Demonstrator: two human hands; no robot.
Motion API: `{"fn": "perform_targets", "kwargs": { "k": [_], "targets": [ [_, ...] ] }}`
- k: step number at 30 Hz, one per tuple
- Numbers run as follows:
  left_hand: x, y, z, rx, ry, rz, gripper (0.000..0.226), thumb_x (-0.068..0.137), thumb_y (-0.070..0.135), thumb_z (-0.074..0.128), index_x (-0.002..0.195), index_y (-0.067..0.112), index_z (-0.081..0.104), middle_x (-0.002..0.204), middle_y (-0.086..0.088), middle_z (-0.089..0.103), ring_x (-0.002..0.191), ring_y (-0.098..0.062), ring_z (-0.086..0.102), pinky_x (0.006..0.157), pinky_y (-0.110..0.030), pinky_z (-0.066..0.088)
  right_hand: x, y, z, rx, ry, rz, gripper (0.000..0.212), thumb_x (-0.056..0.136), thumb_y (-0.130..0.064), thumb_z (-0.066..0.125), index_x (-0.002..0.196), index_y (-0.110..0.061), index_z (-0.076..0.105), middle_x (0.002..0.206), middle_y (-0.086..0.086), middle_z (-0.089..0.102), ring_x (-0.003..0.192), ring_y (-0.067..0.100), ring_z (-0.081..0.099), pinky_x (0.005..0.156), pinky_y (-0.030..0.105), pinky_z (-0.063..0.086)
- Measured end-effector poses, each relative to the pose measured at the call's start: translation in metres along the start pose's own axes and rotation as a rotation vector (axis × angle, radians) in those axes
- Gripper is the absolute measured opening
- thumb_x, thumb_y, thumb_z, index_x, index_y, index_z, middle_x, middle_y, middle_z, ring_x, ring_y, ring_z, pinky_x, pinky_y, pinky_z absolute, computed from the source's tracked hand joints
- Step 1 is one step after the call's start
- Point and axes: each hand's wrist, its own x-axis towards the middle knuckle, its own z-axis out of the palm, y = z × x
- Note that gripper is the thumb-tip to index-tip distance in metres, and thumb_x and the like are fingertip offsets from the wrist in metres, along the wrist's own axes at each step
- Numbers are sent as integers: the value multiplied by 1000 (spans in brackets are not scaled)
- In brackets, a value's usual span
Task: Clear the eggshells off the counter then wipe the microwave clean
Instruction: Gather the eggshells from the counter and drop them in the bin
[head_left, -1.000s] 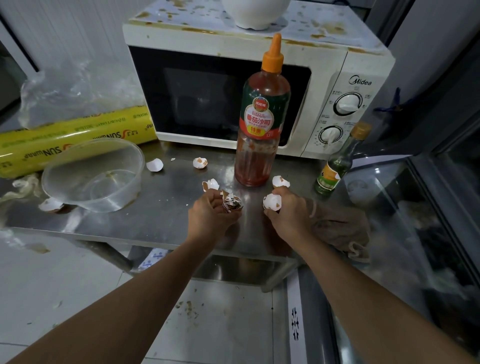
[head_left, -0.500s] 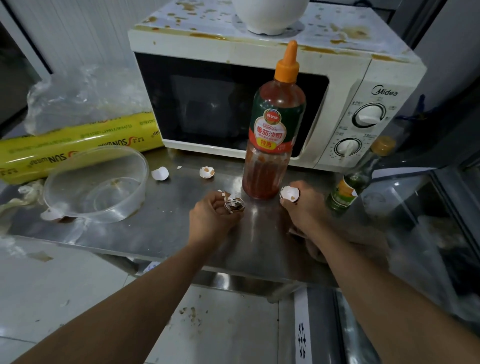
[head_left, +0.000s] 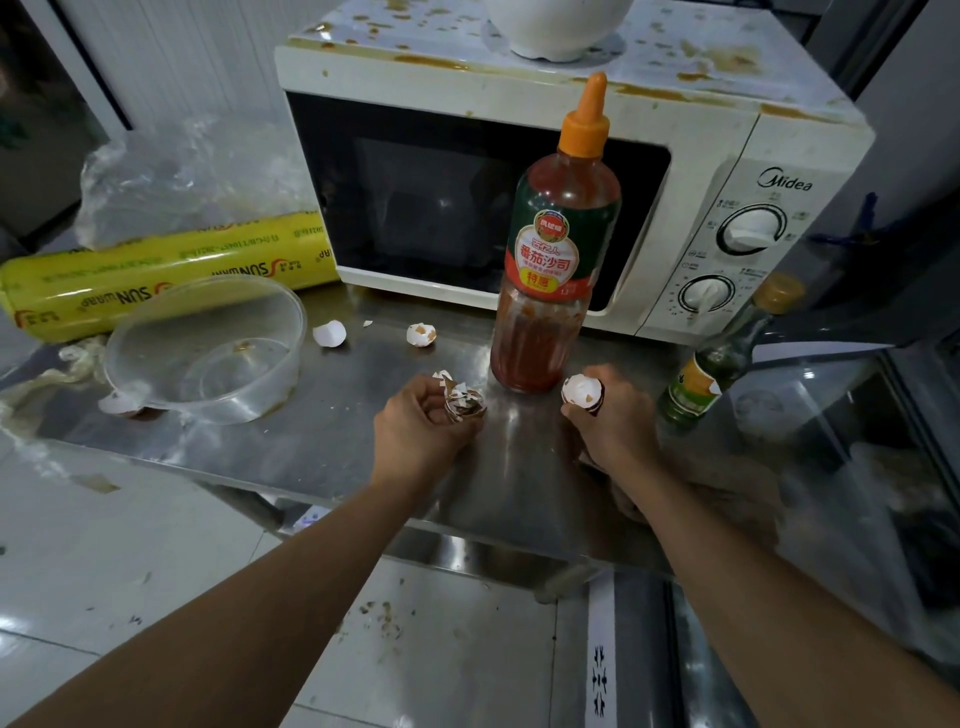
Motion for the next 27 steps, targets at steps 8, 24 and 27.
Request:
{"fn": "perform_targets", "kwargs": {
  "k": [8,24,27],
  "targets": [
    [-4,-4,1,45,11,4,31,64,15,83,81,30,61,77,13,70,69,5,65,60,-7,47,-3,3,-1,5,3,-47,41,70,-15,79,107,-9,62,105,10,66,97,23,58,70,18,34],
    [2,-7,-17,68,25,-39,36,64,10,81,94,18,64,84,4,72,75,-4,67,63,-12,47,-20,-14,-4,55,32,-73,34,73,-13,76,105,-11,63,99,10,67,91,24,60,66,24,40],
    [7,-6,-26,89,39,-40,34,64,12,80,93,19,63,85,3,73,77,-6,68,71,-19,50,-28,-30,-4,51,17,-118,34,74,-17,76,105,-13,63,98,6,67,81,14,53,56,13,30]
  ]
}}
